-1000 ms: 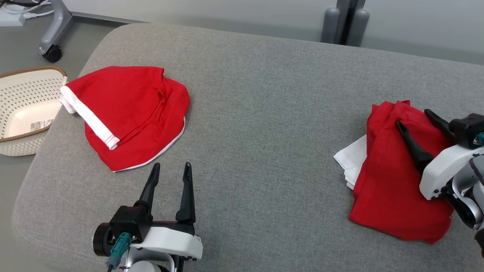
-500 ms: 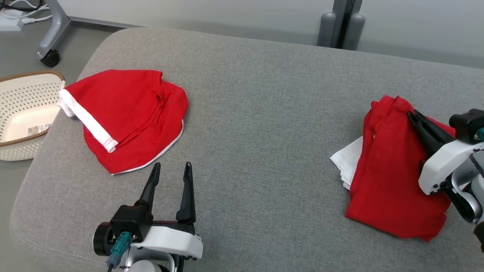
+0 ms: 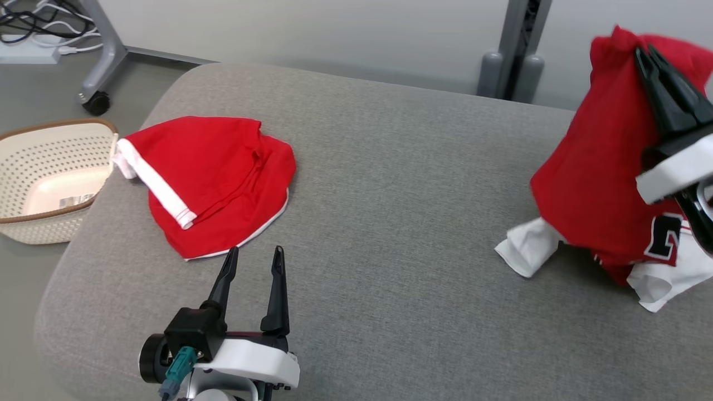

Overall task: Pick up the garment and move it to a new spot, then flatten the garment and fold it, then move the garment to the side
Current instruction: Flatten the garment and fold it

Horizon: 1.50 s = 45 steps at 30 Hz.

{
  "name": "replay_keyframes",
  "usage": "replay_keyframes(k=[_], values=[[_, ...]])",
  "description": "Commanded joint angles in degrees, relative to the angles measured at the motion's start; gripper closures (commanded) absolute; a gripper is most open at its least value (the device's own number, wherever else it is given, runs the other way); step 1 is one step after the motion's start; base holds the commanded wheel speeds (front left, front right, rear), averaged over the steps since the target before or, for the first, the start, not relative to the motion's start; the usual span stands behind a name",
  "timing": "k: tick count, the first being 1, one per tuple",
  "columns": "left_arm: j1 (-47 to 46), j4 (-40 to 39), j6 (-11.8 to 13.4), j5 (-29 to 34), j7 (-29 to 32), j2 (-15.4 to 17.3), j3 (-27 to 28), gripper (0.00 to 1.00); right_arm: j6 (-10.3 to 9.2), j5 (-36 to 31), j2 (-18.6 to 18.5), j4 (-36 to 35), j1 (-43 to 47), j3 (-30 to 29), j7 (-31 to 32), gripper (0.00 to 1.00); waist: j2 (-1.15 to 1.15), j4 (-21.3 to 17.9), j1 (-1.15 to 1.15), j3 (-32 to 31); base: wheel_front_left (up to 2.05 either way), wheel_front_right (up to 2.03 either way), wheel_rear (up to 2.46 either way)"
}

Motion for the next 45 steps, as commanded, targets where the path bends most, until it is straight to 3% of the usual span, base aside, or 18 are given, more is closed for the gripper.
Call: replay_keyframes(k=[1,7,15,17,23,31,37,45], values=[[0.5,-0.2,0.1,-0.4,-0.1,0.2,0.0,0.00,0.01,-0.3,0.5,-1.4,-1.3,0.0,-0.3,1.00,0.00,1.0,0.00,-0.4,0.00,0.00,0.00],[0.5,-0.5,0.3,-0.9,-0.1,0.2,-0.5,0.00,0.01,0.0,2.7,-5.3,-5.6,4.6,2.8,1.00,0.00,4.5,0.00,0.4,0.00,0.00,0.00],[0.0,-0.7,0.8,-1.9,-0.1,0.2,-1.9,0.00,0.00,2.7,4.4,3.3,-7.1,13.3,5.9,1.00,0.00,8.0,0.00,2.0,0.00,0.00,0.00],[-0.1,-0.8,0.9,-2.3,-0.1,0.2,-2.2,0.00,0.00,3.6,5.3,6.8,-7.3,15.8,7.0,0.00,0.00,8.7,0.00,2.3,0.00,0.00,0.00],[0.2,-1.1,1.5,-2.2,-0.1,0.2,-2.1,0.00,0.00,8.1,6.6,12.1,-8.4,22.2,7.4,0.00,0.00,8.5,0.00,2.5,0.00,0.00,0.00],[-0.5,-1.1,0.9,-1.2,-0.1,0.2,-1.0,0.00,0.00,11.6,5.9,15.1,-8.7,24.3,2.6,0.00,0.00,2.6,0.00,-0.2,0.00,0.00,0.00],[-1.4,-1.7,0.4,-1.1,-0.1,0.2,-0.6,0.00,0.00,12.7,3.3,14.5,-5.2,18.6,-1.0,0.00,0.00,-3.3,0.00,-2.6,0.00,0.00,0.00],[-2.5,-3.0,0.9,-0.6,-0.1,0.2,2.3,0.00,0.01,11.6,2.2,6.9,6.1,2.4,-1.7,0.00,0.00,-10.9,0.00,-3.9,0.00,0.00,0.00]])
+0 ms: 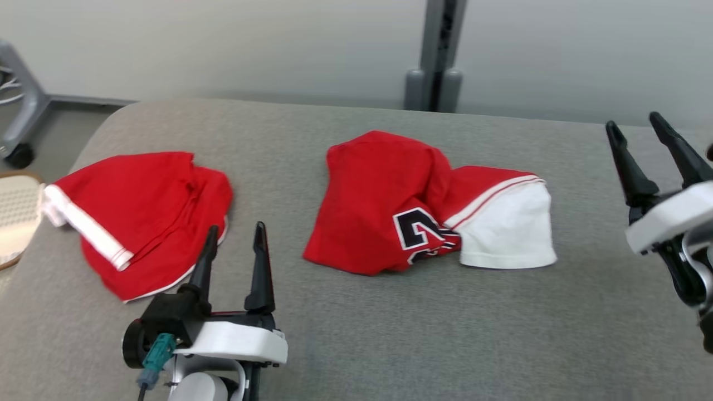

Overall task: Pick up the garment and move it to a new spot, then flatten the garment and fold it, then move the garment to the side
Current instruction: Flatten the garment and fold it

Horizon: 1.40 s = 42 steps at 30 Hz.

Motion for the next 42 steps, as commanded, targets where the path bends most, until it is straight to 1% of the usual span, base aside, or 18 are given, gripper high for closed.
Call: replay_keyframes(k=[1,4,7,9,10,14,19,22,25,28,34,39,42], values=[[-1.0,-0.3,0.2,0.4,-0.1,0.2,1.0,0.00,0.01,-1.1,0.7,-2.5,4.5,-3.6,-0.2,0.00,0.00,-3.7,0.00,-1.1,0.00,0.00,0.00],[-0.5,-0.5,0.2,0.7,-0.1,0.2,2.3,0.00,0.01,-2.1,2.9,-7.2,11.0,-11.5,-0.2,0.00,0.00,-5.6,0.00,-1.7,0.00,0.00,0.00],[0.1,-0.6,0.0,0.9,-0.1,0.2,3.2,0.00,0.01,-4.6,5.6,-11.1,17.5,-17.4,-0.2,0.00,0.00,-6.9,0.00,-2.2,0.00,0.00,0.00],[0.4,-0.7,-0.1,1.2,-0.1,0.2,3.5,0.00,0.02,-6.4,7.3,-13.0,20.9,-20.2,-0.2,0.00,0.00,-7.5,0.00,-2.2,0.00,0.00,0.00],[0.4,-0.7,-0.1,1.2,-0.1,0.2,3.5,0.00,0.02,-6.4,7.3,-13.0,20.9,-20.2,-0.2,0.00,0.00,-7.5,0.00,-2.2,0.00,0.00,0.00],[1.7,-0.8,0.4,1.4,-0.1,0.2,3.6,0.00,0.02,-10.1,10.3,-14.9,25.3,-23.7,-0.2,0.00,0.00,-8.1,0.00,-2.3,0.00,0.00,0.00],[2.0,-0.5,-0.1,1.6,-0.1,0.2,2.9,0.00,0.02,-11.8,12.0,-15.8,26.7,-25.1,-0.2,0.00,0.00,-7.6,0.00,-2.2,0.00,0.00,0.00],[1.7,0.0,-0.3,1.6,-0.1,0.2,2.2,0.00,0.02,-11.4,12.3,-15.5,26.5,-24.5,0.5,0.00,0.00,-6.6,0.00,-1.7,0.00,0.00,0.00],[1.4,0.6,-0.3,1.7,-0.1,0.2,1.4,0.00,0.02,-10.3,12.1,-14.6,25.7,-23.3,2.5,0.00,0.00,-5.5,0.00,-0.8,0.00,0.00,0.00],[1.1,1.1,-0.3,1.8,-0.1,0.2,0.8,0.00,0.02,-10.1,11.6,-12.0,24.3,-21.7,5.6,0.00,0.00,-4.3,0.00,0.5,0.00,0.00,0.00],[-0.3,2.3,-0.5,1.1,-0.1,0.2,-0.5,0.00,0.02,-6.0,12.2,-5.1,20.3,-19.6,11.1,0.00,0.00,-1.3,0.00,2.8,0.00,0.00,0.00],[-1.5,2.5,-0.2,0.5,-0.1,0.2,-1.9,0.00,0.02,-0.8,12.2,0.2,16.7,-19.2,14.1,0.00,0.00,1.3,0.00,4.7,0.00,0.00,0.00],[-1.7,2.5,0.1,0.2,-0.1,0.2,-2.5,0.00,0.02,1.0,11.8,3.5,14.8,-19.2,15.3,0.00,0.00,2.7,0.00,5.6,0.00,0.00,0.00]])
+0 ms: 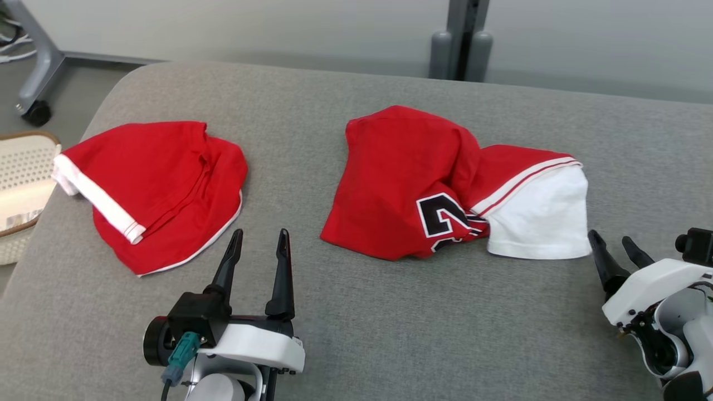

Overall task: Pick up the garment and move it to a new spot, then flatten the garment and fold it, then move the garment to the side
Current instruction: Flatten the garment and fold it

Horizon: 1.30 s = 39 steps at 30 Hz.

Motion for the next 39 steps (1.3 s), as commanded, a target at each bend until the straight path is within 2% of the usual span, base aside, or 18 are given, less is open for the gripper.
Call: replay_keyframes(k=[1,7,8,9,15,24,31,39], values=[[-0.8,0.0,0.4,-0.2,-0.1,0.2,0.0,0.00,0.03,0.5,-0.5,1.3,-1.0,0.0,0.6,0.00,0.00,1.4,0.00,1.1,0.00,0.00,0.00],[-1.2,-0.2,0.8,-0.6,-0.1,0.2,-0.3,0.00,0.03,3.0,-0.6,5.3,-2.9,2.0,1.7,0.00,0.00,2.9,0.00,1.7,0.00,0.00,0.00],[-1.2,-0.1,0.9,-0.6,-0.1,0.2,-0.3,0.00,0.03,3.0,-0.8,5.7,-3.2,2.6,1.7,0.74,0.00,3.0,0.00,1.7,0.00,0.00,0.00],[-1.3,-0.1,0.9,-0.6,-0.1,0.2,-0.3,0.00,0.03,3.2,-0.8,5.7,-3.2,3.3,1.3,1.00,0.00,3.1,0.00,1.7,0.00,0.00,0.00],[-0.9,-0.2,1.2,-0.3,-0.1,0.2,0.3,0.00,0.03,5.7,-1.3,4.3,-4.2,4.8,-3.6,1.00,0.00,2.4,0.00,0.9,0.00,0.00,0.00],[0.2,0.3,0.6,0.3,-0.1,0.2,1.2,0.00,0.03,9.1,-3.2,0.2,-3.6,5.8,-9.6,1.00,0.00,-1.3,0.00,-2.4,0.00,0.00,0.00],[1.5,0.6,0.2,0.7,-0.1,0.2,2.2,0.00,0.03,10.2,-7.2,-6.7,-1.6,5.6,-10.0,1.00,0.00,-4.3,0.00,-6.0,0.00,0.00,0.00],[4.1,0.9,-0.2,0.5,-0.1,0.2,2.9,0.00,0.03,8.3,-10.8,-20.0,1.8,-0.1,-6.1,1.00,0.00,-6.3,0.00,-9.2,0.00,0.00,0.00]])
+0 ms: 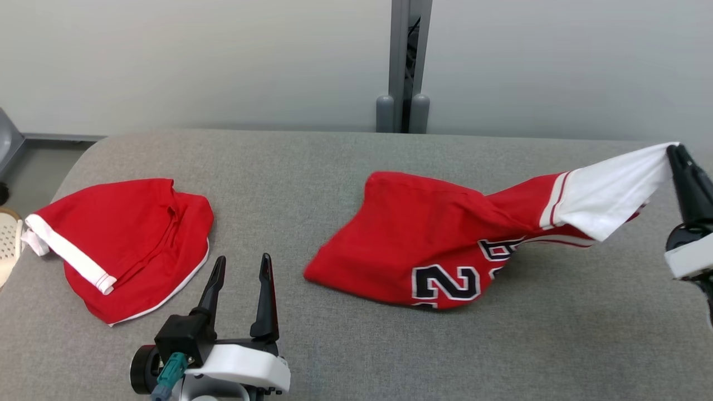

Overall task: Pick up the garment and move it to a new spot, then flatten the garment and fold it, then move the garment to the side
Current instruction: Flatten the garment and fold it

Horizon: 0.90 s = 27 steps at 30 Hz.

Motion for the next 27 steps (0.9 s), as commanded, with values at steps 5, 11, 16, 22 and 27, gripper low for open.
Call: replay_keyframes(k=[5,11,16,22,27], values=[[1.2,0.0,-0.6,0.2,-0.1,0.2,0.4,0.00,0.03,-4.2,-1.2,-10.6,2.2,-7.6,5.0,1.00,0.00,-0.7,0.00,-2.1,0.00,0.00,0.00],[2.0,0.0,-0.9,0.4,-0.1,0.2,0.3,0.00,0.03,-8.2,1.3,-21.7,0.9,-15.7,11.8,1.00,0.00,0.0,0.00,-2.7,0.00,0.00,0.00],[1.3,0.1,-1.2,0.4,-0.1,0.2,-0.5,0.00,0.03,-9.6,3.2,-22.8,-2.3,-16.6,17.4,1.00,0.00,2.2,0.00,-1.9,0.00,0.00,0.00],[-0.2,-0.4,-0.9,0.1,-0.1,0.2,-1.2,0.00,0.03,-12.1,1.5,-16.8,-8.6,-13.7,20.3,1.00,0.00,5.1,0.00,1.9,0.00,0.00,0.00],[-2.2,-1.0,-0.3,-0.7,-0.1,0.2,-2.5,0.00,0.03,-15.8,-1.8,-5.2,-18.2,-12.2,18.6,1.00,0.00,8.3,0.00,7.1,0.00,0.00,0.00]])
